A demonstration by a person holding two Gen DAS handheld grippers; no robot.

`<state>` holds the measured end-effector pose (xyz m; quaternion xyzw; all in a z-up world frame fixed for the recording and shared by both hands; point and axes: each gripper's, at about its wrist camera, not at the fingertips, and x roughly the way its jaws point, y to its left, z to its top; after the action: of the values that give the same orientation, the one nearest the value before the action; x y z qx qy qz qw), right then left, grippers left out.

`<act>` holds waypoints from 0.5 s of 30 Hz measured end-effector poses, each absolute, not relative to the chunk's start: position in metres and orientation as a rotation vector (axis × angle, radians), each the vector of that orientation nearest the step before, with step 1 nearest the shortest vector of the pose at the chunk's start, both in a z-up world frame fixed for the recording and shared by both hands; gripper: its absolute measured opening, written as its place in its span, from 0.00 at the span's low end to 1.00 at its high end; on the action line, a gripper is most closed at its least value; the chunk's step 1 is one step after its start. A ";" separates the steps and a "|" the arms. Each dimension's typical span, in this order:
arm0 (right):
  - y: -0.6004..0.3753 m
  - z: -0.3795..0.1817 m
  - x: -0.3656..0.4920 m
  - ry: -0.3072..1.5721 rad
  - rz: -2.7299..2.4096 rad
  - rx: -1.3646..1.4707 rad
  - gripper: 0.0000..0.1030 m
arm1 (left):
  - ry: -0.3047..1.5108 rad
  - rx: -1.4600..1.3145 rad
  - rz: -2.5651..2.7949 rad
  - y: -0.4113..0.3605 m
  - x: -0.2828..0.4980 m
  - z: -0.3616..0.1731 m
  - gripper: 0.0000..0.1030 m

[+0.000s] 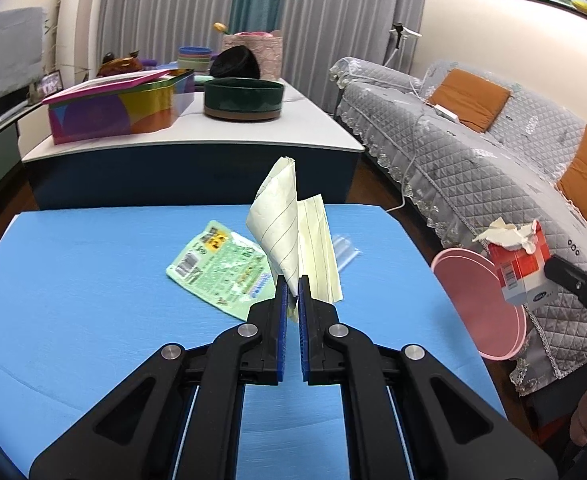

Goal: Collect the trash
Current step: 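Carry the white paper and red-white carton over the pink bin with both tools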

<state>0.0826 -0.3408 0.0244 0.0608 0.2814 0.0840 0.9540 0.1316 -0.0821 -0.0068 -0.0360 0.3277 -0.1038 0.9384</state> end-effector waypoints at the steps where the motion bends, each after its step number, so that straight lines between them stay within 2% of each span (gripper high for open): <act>1: -0.345 0.026 0.081 0.565 0.164 0.125 0.04 | 0.667 -0.070 -0.215 -0.085 0.130 -0.007 0.05; 15: -0.398 0.031 0.071 0.525 0.086 0.212 0.04 | 0.677 -0.021 -0.290 -0.139 0.126 -0.009 0.05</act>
<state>0.0706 -0.3983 0.0306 0.1047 0.2590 0.0422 0.9593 0.1263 -0.1388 -0.0091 -0.0105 0.3309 -0.1416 0.9329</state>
